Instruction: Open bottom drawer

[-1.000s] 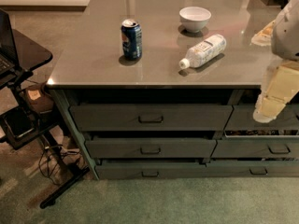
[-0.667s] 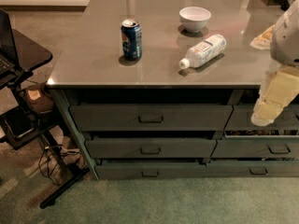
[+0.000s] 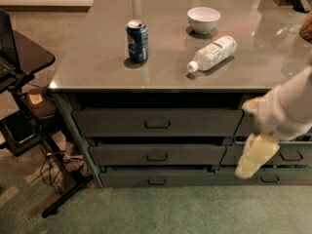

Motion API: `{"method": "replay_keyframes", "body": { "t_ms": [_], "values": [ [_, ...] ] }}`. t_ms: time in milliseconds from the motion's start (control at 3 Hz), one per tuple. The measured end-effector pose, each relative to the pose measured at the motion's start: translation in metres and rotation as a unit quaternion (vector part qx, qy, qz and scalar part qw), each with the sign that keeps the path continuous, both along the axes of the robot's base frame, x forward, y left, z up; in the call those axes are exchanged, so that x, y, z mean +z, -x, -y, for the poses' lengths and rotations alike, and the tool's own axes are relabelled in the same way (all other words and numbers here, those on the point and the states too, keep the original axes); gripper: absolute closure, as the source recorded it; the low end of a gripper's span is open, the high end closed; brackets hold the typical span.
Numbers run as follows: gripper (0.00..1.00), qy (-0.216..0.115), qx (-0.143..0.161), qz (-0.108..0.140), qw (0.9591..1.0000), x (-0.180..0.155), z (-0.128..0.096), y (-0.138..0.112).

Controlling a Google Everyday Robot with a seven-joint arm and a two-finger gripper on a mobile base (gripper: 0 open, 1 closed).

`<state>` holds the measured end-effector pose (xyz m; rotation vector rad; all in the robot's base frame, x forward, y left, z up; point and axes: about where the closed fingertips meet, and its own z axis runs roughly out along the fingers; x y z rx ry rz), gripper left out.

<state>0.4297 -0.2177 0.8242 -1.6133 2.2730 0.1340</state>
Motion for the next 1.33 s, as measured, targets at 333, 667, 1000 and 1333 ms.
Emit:
{"method": "replay_keyframes", "body": {
  "t_ms": [333,667,1000,1333],
  "values": [
    [0.00,-0.022,-0.032,-0.042,0.9984,-0.104,0.009,0.008],
    [0.00,-0.034,-0.057,-0.084,0.9943,-0.186,0.021,0.012],
    [0.00,-0.041,-0.073,-0.118,0.9894,-0.243,0.028,0.016],
    [0.00,-0.043,-0.084,-0.145,0.9848,-0.280,0.031,0.023]
  ]
}}
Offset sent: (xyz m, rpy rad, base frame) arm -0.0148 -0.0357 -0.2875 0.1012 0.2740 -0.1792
